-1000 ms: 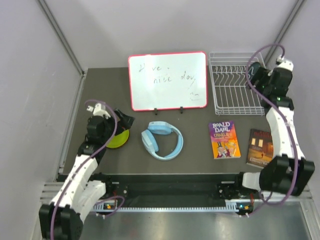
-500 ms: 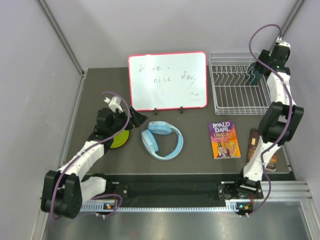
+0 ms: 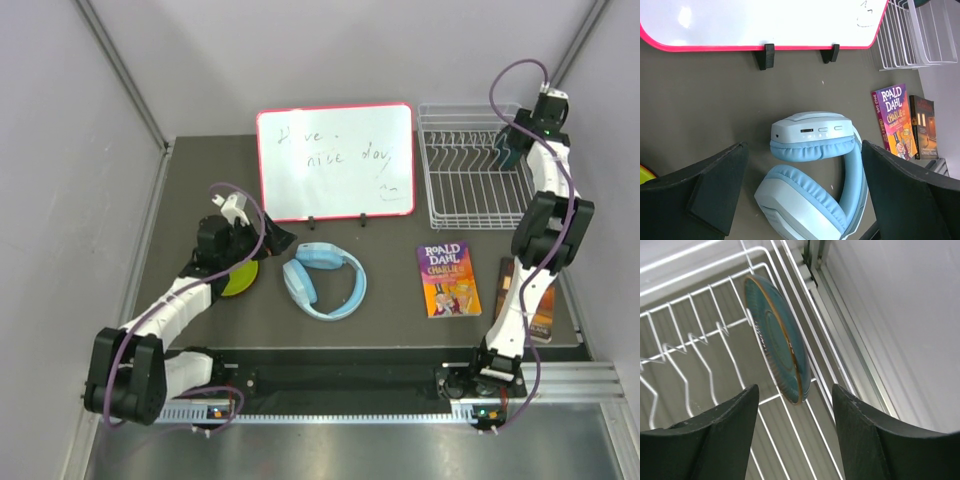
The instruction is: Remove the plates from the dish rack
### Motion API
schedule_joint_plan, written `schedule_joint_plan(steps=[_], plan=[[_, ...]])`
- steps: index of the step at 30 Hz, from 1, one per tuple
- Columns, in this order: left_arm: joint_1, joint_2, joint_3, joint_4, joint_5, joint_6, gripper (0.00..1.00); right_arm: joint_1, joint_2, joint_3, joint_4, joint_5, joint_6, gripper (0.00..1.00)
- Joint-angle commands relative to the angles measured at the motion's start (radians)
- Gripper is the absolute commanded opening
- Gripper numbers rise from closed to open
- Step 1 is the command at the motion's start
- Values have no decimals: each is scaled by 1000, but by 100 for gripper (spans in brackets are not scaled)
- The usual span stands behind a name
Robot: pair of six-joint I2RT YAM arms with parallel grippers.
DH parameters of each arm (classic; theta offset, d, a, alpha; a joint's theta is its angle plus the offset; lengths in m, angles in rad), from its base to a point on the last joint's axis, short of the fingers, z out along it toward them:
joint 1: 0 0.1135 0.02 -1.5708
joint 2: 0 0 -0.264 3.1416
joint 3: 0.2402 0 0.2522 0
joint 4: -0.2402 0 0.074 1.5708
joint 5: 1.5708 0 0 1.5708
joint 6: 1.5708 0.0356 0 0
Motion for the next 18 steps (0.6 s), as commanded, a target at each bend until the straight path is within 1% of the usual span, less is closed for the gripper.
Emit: schedule_joint_plan(steps=[1,6,7,8,10,12,14,16,18], plan=[[-4,7,10,57,-7,28,99,-23,29,51,11,14,-21,58],[-4,18,10,53,-18,35,99,-27,74,81,11,3,-15,56],[-4,23,12,53,-18,36,99,-28,84,89,6,0,-15,49],[-4,24,12,53,-21,36,99,-28,92,97,3,-6,-18,46],[-4,32,12,53,-24,39,99,-28,117,117,-1,-6,-18,44],[-2,38,10,53,-24,41,99,-30,133,126,-3,-15,-22,39],[-4,43,9,54,-26,44,99,-33,146,134,0,-21,-25,39],[-4,49,6,54,-29,48,99,-33,153,141,2,-32,-35,30],[-4,53,6,57,-32,50,99,-33,156,141,11,-35,-38,27]])
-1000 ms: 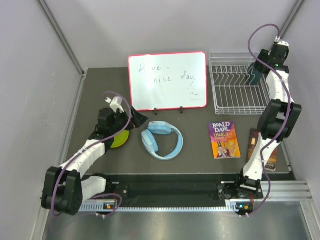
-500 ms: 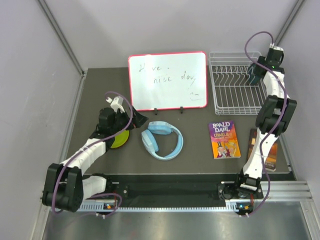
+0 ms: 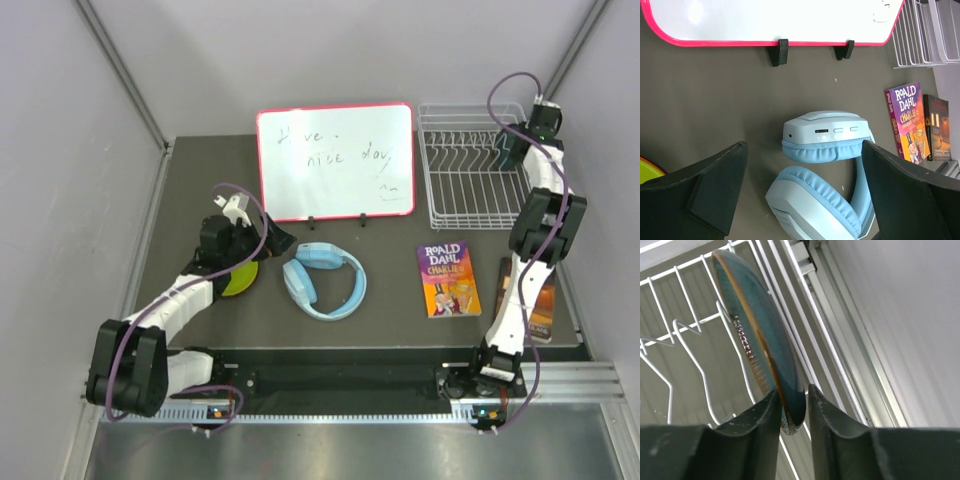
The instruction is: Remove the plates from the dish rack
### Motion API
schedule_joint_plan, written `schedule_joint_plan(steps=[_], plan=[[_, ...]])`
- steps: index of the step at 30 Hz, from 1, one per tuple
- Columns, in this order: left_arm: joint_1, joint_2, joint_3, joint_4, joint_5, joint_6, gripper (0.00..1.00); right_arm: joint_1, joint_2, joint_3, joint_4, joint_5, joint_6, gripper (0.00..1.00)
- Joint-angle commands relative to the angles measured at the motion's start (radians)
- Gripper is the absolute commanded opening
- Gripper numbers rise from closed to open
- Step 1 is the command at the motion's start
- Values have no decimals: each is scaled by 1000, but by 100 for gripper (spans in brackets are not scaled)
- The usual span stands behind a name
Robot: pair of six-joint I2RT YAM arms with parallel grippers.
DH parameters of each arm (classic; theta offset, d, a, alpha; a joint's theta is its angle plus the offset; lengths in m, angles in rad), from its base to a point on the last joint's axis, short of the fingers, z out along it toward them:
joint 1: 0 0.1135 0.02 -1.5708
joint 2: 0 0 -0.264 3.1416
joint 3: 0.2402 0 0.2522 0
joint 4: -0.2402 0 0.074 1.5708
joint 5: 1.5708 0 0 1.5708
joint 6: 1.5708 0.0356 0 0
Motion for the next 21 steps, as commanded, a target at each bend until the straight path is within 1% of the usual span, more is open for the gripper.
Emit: schedule_joint_plan(steps=[1,2,3,4,7,10,12,13,14,17,21], plan=[[-4,16,4,56,-11,23,99,-15,8,59,24,-31,-25,26],[-2,19,4,58,-10,23,99,-15,7,57,28,-42,-27,23],[-4,22,4,58,-8,24,99,-15,4,59,39,-45,-27,13],[-4,25,4,58,-6,24,99,-14,0,55,48,-46,-25,9],[-4,28,3,59,-14,29,99,-12,-13,49,71,-43,-27,1],[-4,36,1,65,-11,26,99,-1,-56,-9,128,-7,-40,0],[-4,36,3,68,-11,27,99,11,-107,-82,172,59,-51,0],[-4,38,3,67,-13,29,99,17,-125,-111,224,85,-53,0],[-4,38,4,67,-16,31,99,26,-144,-139,255,136,-86,0],[-4,35,3,59,-22,35,99,43,-228,-242,342,226,-120,0],[-4,31,1,59,-25,35,99,48,-297,-303,390,266,-131,0]])
